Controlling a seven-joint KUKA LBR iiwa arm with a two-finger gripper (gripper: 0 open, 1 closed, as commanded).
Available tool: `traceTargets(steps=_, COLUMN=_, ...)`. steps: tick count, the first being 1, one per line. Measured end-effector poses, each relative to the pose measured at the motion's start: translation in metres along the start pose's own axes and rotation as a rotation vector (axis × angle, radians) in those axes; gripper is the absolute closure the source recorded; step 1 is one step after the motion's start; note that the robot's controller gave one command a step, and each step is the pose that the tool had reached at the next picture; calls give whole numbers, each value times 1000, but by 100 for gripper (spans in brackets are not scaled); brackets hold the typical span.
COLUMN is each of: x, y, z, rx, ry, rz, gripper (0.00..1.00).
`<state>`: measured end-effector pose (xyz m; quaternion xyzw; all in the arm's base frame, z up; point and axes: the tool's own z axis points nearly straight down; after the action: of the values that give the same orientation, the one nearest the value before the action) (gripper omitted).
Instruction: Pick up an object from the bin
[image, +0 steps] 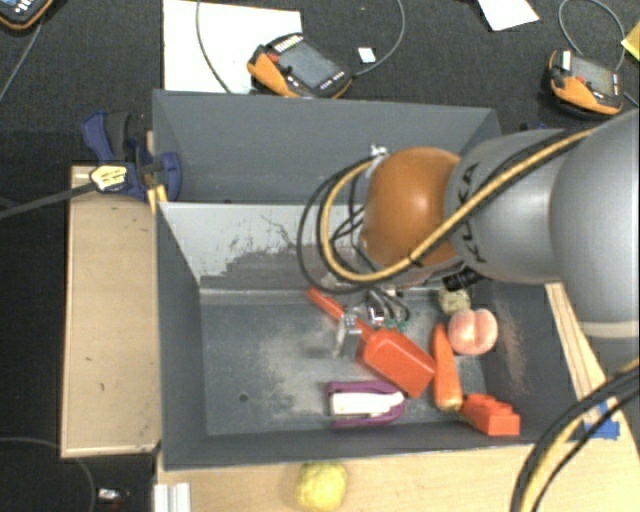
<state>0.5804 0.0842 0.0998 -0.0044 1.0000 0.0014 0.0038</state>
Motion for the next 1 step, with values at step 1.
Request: traceTargets(steps=1, x=1, y=-10, z=29, rx=-3, ry=-6, rz=26, gripper=0)
